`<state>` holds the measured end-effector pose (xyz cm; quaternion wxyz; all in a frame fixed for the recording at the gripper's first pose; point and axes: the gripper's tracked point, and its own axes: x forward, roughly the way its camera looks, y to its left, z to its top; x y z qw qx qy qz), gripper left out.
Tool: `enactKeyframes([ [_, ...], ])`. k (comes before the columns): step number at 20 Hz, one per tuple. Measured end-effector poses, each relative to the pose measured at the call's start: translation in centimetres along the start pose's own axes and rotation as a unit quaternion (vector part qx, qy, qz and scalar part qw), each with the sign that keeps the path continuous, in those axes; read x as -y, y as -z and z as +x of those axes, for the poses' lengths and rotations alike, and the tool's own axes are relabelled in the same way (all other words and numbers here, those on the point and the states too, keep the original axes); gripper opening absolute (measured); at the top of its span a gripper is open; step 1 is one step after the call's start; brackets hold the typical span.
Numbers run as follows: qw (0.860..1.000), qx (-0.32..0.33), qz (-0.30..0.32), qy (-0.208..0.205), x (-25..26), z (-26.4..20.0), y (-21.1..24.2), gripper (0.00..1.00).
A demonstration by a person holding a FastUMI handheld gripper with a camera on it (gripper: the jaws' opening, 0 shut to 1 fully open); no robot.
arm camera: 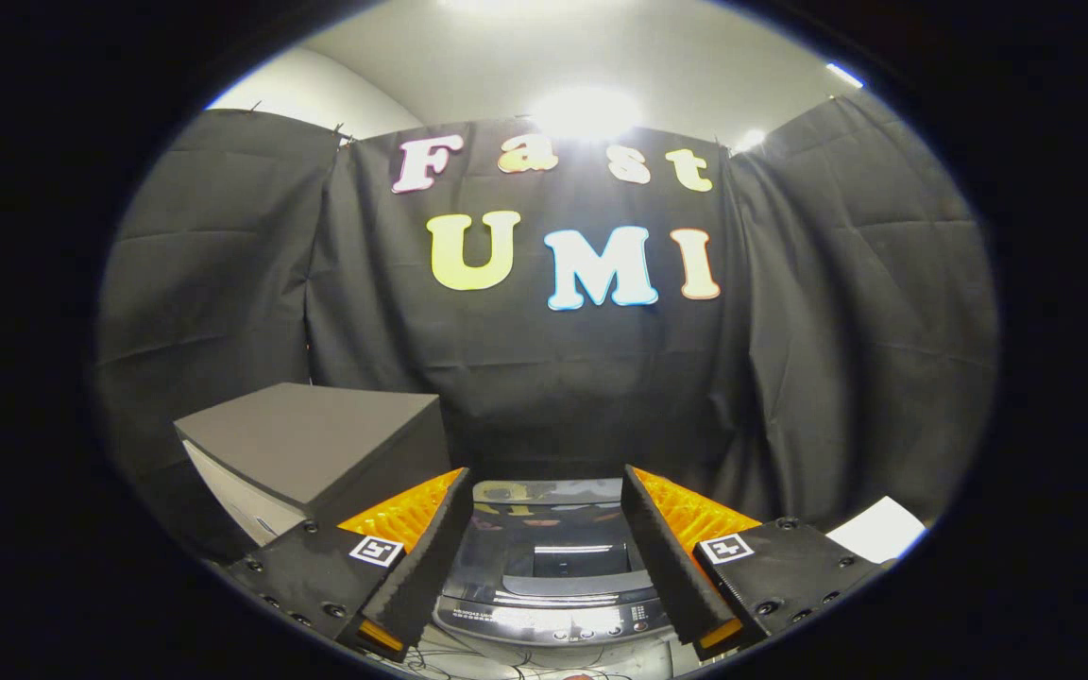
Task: Put the clothes into the washing machine and then close the washing machine lid.
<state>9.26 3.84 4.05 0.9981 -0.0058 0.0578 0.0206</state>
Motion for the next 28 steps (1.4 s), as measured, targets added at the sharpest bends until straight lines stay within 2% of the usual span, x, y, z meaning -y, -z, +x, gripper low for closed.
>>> enactKeyframes([
  [12, 0.999, 0.045, -0.013, 0.012, -1.9, -8.8, -1.3, 0.98],
  [18, 0.998, 0.056, -0.015, 0.012, -2.0, -10.7, -0.7, 0.98],
  [28, 0.998, 0.068, -0.017, 0.007, -2.7, -11.3, -1.2, 0.98],
])
